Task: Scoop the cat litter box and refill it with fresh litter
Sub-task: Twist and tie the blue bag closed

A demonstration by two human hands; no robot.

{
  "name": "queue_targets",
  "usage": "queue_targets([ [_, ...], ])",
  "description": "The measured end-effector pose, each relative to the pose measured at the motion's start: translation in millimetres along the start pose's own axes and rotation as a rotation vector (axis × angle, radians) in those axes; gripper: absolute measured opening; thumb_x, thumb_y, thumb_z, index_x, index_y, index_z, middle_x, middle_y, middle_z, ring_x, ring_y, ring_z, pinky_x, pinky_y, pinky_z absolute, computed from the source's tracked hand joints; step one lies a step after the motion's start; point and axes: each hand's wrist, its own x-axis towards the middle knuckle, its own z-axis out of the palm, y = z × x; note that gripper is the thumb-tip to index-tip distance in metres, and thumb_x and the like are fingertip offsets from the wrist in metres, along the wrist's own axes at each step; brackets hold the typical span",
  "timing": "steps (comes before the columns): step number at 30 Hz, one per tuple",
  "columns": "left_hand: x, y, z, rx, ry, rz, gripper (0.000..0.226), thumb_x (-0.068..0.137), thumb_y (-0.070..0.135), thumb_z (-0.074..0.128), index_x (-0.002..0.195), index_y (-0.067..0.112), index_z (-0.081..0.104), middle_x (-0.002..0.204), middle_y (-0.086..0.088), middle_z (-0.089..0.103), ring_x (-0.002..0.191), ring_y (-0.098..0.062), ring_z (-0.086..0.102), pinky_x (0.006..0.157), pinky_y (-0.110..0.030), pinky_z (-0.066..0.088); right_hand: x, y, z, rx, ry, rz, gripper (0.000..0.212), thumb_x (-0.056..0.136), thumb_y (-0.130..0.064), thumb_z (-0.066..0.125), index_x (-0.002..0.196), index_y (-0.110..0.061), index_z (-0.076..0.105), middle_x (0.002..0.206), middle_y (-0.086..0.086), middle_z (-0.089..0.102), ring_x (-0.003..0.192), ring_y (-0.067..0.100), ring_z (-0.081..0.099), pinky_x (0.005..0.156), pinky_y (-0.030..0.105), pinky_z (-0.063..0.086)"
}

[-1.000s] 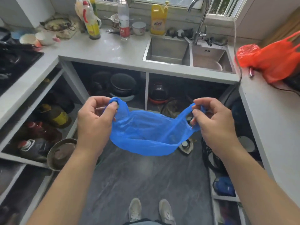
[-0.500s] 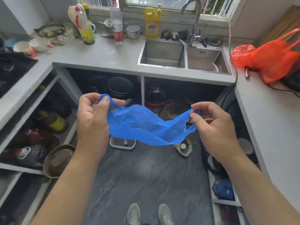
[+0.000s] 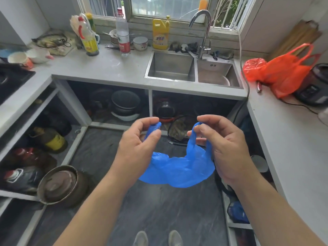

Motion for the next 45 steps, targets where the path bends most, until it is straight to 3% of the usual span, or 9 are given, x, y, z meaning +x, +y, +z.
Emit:
queue_targets([
  [7,-15,16,23,-0.077,-0.334,0.004,0.039,0.090,0.003,0.069,0.124,0.021,0.067,0.110,0.005,0.075,0.103,-0.011,0.071,0.089,-0.023,0.052,-14,-9,6,-0.078,-0.157,-0.002,0.025,0.099,0.002,0.051,0.112,-0.006,0.070,0.101,0.011,0.076,0.099,0.026,0.073,0.088,0.038,0.057],
  [17,-31,19,32,-0.309,-0.388,-0.028,0.033,0.093,-0.002,0.063,0.123,0.011,0.069,0.101,-0.004,0.076,0.074,-0.003,0.066,0.064,-0.012,0.048,-30,-18,7,-0.308,-0.126,-0.085,0.038,0.088,0.004,0.067,0.116,-0.023,0.067,0.087,0.003,0.075,0.086,0.019,0.074,0.078,0.036,0.061],
  [23,-34,23,26,-0.305,-0.538,-0.013,0.036,0.089,-0.005,0.067,0.119,0.014,0.071,0.114,-0.011,0.074,0.108,-0.025,0.070,0.091,-0.033,0.056,-38,-29,6,-0.456,-0.115,-0.133,0.042,0.084,-0.002,0.074,0.114,-0.030,0.068,0.083,-0.004,0.074,0.077,0.011,0.072,0.068,0.024,0.058],
  [26,-37,29,27,-0.264,-0.531,0.020,0.028,0.092,-0.003,0.064,0.116,0.009,0.072,0.099,0.002,0.076,0.086,-0.008,0.071,0.077,-0.018,0.053,-41,-35,4,-0.470,-0.164,-0.139,0.036,0.086,-0.001,0.073,0.113,-0.025,0.071,0.082,-0.007,0.076,0.064,0.007,0.068,0.060,0.016,0.052],
  [30,-37,28,29,-0.261,-0.436,-0.001,0.016,0.092,0.005,0.066,0.101,0.013,0.077,0.072,0.007,0.068,0.057,-0.007,0.051,0.056,-0.015,0.042,-46,-38,3,-0.556,-0.204,-0.239,0.030,0.089,0.001,0.067,0.104,-0.024,0.075,0.087,-0.011,0.075,0.078,0.015,0.072,0.072,0.033,0.060],
  [34,-35,27,25,-0.271,-0.422,-0.013,0.020,0.093,0.006,0.065,0.102,0.018,0.078,0.075,-0.010,0.065,0.058,-0.019,0.042,0.054,-0.025,0.039,-49,-43,-6,-0.389,-0.194,-0.219,0.027,0.091,0.007,0.062,0.096,-0.015,0.076,0.086,0.003,0.076,0.080,0.025,0.074,0.075,0.045,0.062],
  [37,-35,30,22,-0.226,-0.438,0.014,0.018,0.094,0.011,0.067,0.104,0.020,0.078,0.082,-0.021,0.067,0.061,-0.021,0.043,0.056,-0.029,0.039,-52,-50,-12,-0.401,-0.182,-0.206,0.026,0.089,0.004,0.066,0.095,-0.019,0.076,0.085,0.002,0.077,0.080,0.023,0.075,0.074,0.042,0.062],
  [42,-34,26,21,-0.270,-0.402,-0.022,0.015,0.094,0.009,0.063,0.103,0.015,0.074,0.084,-0.009,0.068,0.062,-0.022,0.042,0.055,-0.026,0.040,-50,-57,-20,-0.623,-0.033,-0.287,0.020,0.085,-0.013,0.076,0.093,-0.032,0.075,0.083,-0.007,0.072,0.075,0.015,0.071,0.065,0.039,0.060],
  [45,-37,29,21,-0.343,-0.456,-0.047,0.018,0.089,0.015,0.062,0.104,0.010,0.071,0.083,-0.011,0.064,0.061,-0.020,0.043,0.055,-0.026,0.041,-46,-53,-26,-0.677,-0.119,-0.174,0.022,0.088,-0.022,0.073,0.105,-0.037,0.073,0.096,-0.014,0.072,0.082,0.009,0.068,0.070,0.033,0.057],
])
